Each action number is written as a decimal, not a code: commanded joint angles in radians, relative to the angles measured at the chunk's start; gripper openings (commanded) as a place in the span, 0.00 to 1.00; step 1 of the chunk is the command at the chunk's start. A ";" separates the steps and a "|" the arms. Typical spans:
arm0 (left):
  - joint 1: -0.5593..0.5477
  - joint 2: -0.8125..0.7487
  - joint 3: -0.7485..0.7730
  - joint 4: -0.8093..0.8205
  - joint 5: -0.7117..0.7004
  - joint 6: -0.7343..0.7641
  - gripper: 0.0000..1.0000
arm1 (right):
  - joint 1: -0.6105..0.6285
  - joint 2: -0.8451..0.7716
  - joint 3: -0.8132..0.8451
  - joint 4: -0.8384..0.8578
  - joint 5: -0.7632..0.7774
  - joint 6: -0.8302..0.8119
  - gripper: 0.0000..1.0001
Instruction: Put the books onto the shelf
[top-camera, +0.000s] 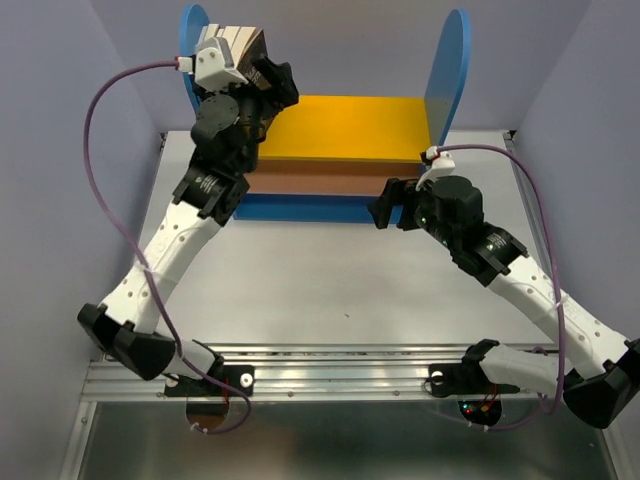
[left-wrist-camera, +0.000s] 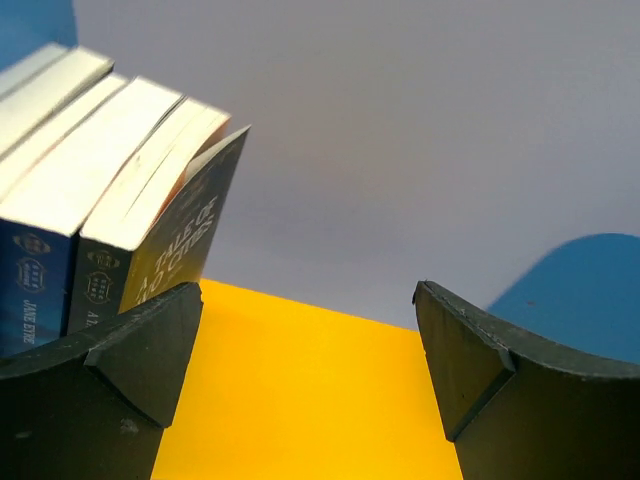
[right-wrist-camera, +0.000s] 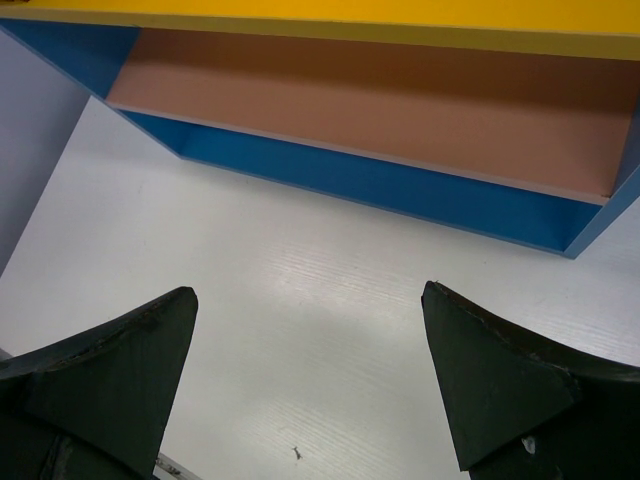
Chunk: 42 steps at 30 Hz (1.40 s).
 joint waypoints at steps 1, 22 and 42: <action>-0.007 -0.134 -0.047 0.026 0.184 0.013 0.99 | 0.000 -0.031 -0.007 0.026 0.013 0.024 1.00; 0.332 -0.459 -0.353 -0.043 0.782 0.063 0.99 | 0.000 -0.019 -0.013 0.017 0.033 -0.011 1.00; 0.522 -0.741 -0.696 -0.129 0.737 -0.197 0.99 | 0.000 -0.077 -0.110 -0.006 0.113 0.050 1.00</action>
